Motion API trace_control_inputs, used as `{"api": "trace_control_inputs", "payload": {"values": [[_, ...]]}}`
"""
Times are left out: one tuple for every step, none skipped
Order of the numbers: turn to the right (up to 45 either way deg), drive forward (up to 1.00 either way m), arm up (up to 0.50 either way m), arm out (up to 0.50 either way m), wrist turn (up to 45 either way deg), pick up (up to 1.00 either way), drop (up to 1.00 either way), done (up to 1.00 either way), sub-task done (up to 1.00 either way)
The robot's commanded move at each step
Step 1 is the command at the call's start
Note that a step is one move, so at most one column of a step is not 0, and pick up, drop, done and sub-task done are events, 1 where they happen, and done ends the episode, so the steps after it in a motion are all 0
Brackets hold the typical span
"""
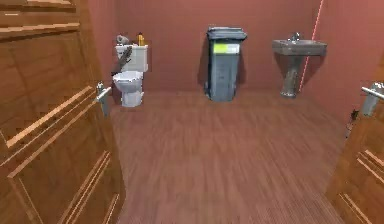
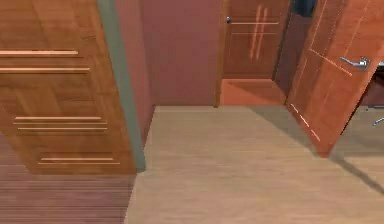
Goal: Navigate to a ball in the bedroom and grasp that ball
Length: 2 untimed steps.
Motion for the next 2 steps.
{"api": "trace_control_inputs", "payload": {"values": [[45.0,0.00,0.00,0.00,0.0,0.00,0.00,0.00,0.00],[45.0,0.00,0.00,0.00,0.0,0.00,0.00,0.00,0.00]]}}
